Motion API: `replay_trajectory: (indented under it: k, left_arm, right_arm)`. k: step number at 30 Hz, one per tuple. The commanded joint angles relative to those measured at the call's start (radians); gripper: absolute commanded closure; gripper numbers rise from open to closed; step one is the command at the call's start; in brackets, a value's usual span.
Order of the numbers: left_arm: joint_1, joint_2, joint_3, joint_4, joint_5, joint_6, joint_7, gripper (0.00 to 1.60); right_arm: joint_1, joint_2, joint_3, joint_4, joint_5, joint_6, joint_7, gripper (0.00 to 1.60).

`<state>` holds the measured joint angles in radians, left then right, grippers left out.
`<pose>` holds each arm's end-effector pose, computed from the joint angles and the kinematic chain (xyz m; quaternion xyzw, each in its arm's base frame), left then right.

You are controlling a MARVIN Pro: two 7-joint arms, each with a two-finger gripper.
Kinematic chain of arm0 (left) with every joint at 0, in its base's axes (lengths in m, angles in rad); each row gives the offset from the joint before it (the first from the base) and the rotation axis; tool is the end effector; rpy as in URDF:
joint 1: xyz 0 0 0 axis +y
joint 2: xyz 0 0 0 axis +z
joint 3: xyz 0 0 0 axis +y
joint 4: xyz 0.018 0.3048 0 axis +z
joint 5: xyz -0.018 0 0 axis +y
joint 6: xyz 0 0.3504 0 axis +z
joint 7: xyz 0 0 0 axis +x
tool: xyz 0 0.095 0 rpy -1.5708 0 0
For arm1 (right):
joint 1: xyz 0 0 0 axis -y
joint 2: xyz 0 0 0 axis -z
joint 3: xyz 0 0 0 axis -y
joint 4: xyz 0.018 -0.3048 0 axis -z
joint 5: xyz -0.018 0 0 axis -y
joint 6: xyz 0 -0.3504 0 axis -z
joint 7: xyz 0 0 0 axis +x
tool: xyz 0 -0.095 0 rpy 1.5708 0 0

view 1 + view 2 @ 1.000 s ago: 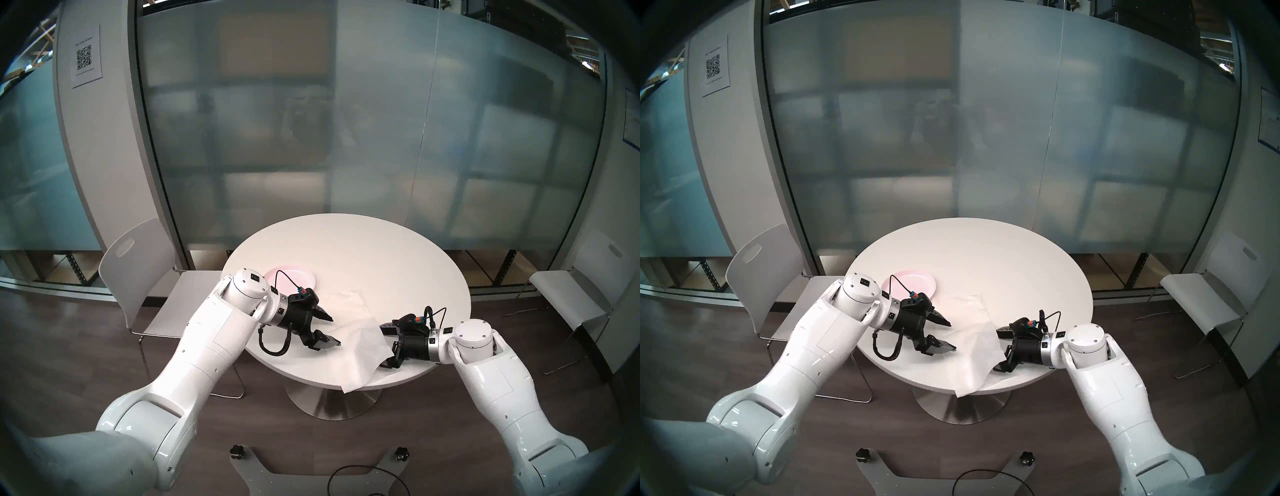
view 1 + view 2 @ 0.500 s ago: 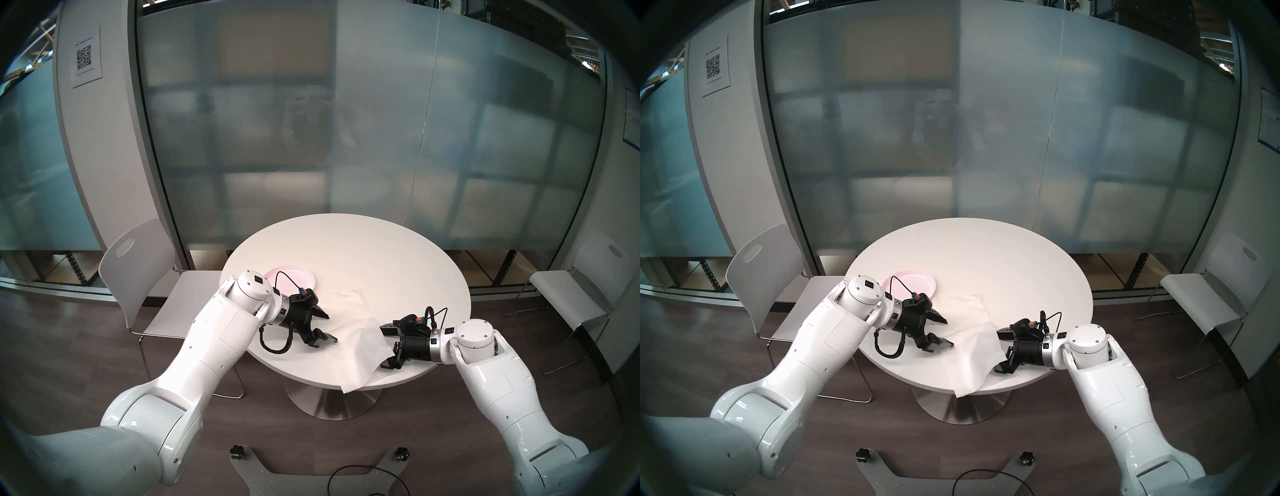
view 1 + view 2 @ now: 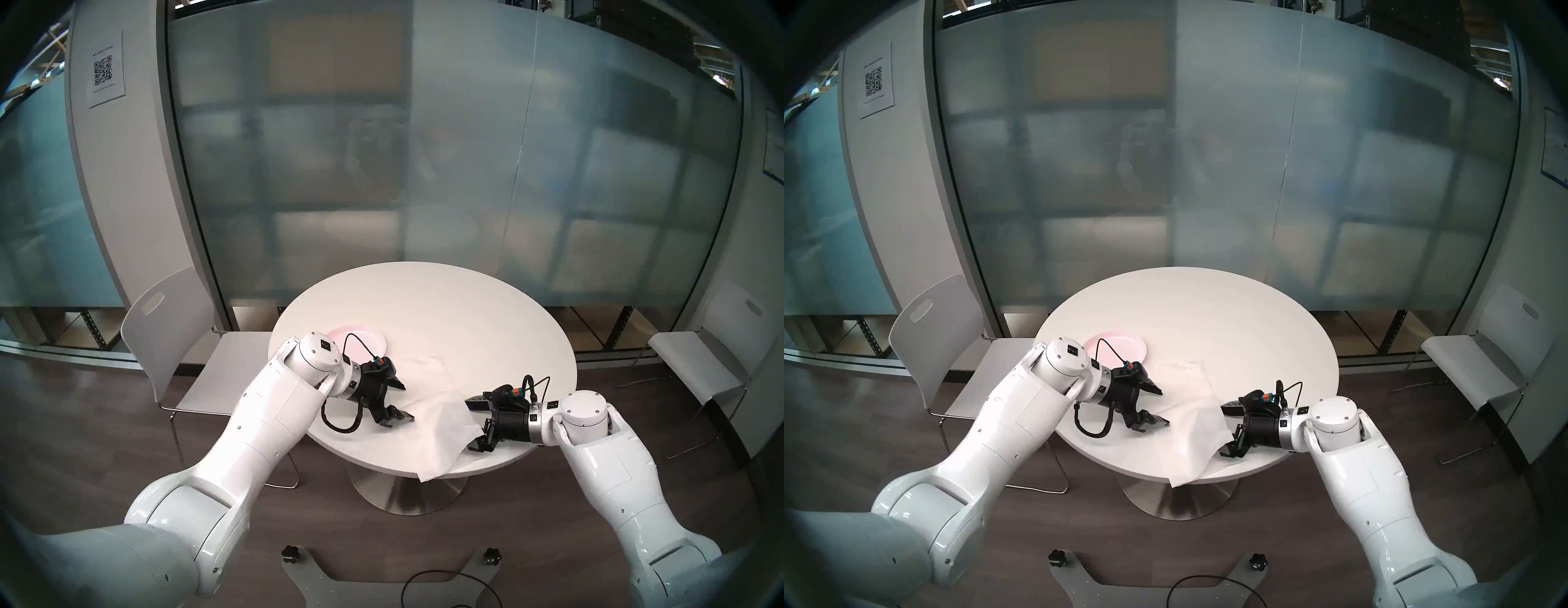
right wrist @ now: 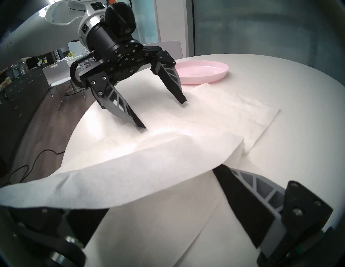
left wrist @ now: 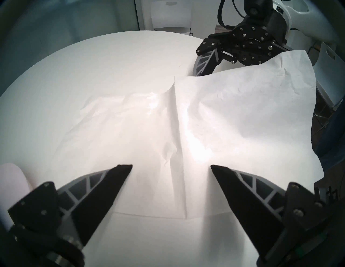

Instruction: Fold the napkin in half twice and place it beside the plate

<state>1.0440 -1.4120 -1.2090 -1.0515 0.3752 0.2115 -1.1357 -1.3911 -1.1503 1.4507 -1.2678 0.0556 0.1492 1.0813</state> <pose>0.5283 -0.0991 -0.3530 0.7083 -0.5755 0.3397 0.2274 0.4513 -0.0616 -0.3817 -0.7490 -0.4096 -0.4349 0.2864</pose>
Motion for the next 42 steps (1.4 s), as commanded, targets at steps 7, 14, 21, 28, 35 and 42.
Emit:
replay_trajectory:
  k: [7, 14, 21, 28, 35, 42]
  left_arm:
    - [-0.034, 0.005, 0.004, 0.016, 0.008, 0.033, -0.036, 0.0]
    - [-0.066, 0.005, 0.013, 0.056, 0.017, 0.03, -0.063, 0.0]
    - [-0.099, 0.003, 0.019, 0.095, 0.02, 0.02, -0.086, 0.0]
    - [-0.143, 0.003, 0.041, 0.144, 0.036, -0.004, -0.107, 0.0]
    - [-0.178, 0.003, 0.057, 0.19, 0.048, -0.041, -0.119, 0.0]
    - [-0.201, 0.005, 0.065, 0.207, 0.046, -0.064, -0.152, 0.0]
  right_arm:
    - [0.02, -0.003, 0.006, -0.006, 0.001, -0.003, 0.002, 0.0]
    - [0.017, -0.002, 0.011, -0.007, 0.0, -0.002, 0.004, 0.0]
    - [-0.007, 0.014, 0.025, -0.023, 0.002, 0.0, 0.014, 0.0]
    - [-0.056, 0.051, 0.055, -0.06, 0.004, 0.012, 0.027, 0.0]
    - [-0.095, 0.082, 0.089, -0.09, 0.008, 0.025, 0.045, 0.0]
    - [-0.112, 0.094, 0.11, -0.112, 0.011, 0.033, 0.064, 0.0]
